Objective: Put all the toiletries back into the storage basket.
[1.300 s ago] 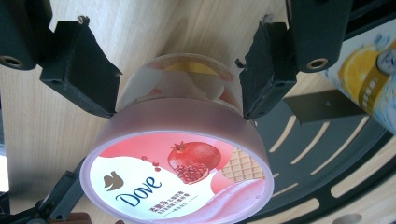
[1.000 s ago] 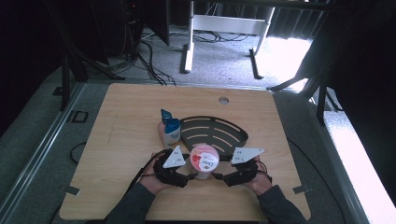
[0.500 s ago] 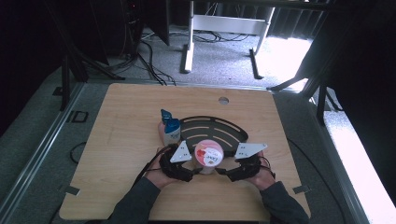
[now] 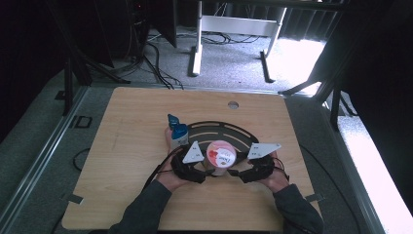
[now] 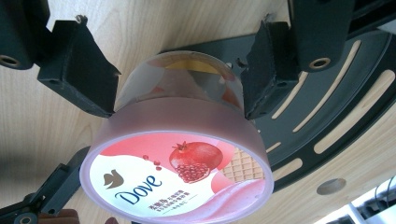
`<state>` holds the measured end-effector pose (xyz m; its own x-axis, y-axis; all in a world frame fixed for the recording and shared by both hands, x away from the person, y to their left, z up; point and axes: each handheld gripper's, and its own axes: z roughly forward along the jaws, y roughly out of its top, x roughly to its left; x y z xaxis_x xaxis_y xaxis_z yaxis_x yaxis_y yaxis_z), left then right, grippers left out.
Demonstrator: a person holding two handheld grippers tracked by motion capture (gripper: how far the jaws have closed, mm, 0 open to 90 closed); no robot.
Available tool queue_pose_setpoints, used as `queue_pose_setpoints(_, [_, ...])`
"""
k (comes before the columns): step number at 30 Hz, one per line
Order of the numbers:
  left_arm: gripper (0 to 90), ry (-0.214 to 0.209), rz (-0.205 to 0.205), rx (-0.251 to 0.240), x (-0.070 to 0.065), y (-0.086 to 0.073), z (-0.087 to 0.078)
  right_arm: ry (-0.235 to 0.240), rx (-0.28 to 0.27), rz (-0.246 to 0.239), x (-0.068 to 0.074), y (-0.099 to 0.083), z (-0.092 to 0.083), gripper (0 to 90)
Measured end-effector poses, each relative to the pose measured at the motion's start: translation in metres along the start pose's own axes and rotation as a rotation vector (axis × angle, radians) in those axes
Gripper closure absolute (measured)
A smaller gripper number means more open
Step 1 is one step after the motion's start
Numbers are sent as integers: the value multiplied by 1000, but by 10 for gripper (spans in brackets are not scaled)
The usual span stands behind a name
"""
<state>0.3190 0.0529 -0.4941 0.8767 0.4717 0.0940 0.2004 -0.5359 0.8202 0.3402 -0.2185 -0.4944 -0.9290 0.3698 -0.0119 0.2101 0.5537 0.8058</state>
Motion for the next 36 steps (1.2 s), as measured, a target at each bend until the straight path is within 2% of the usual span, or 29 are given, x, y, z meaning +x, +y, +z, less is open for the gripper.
queue_pose_setpoints(17, [276,27,-5,-11,4,11,20,-28,16,6,-19,-3,-5,304])
queue_pose_setpoints(36, [277,45,-25,-8,20,19,36,-72,13,25,-37,0,-4,306])
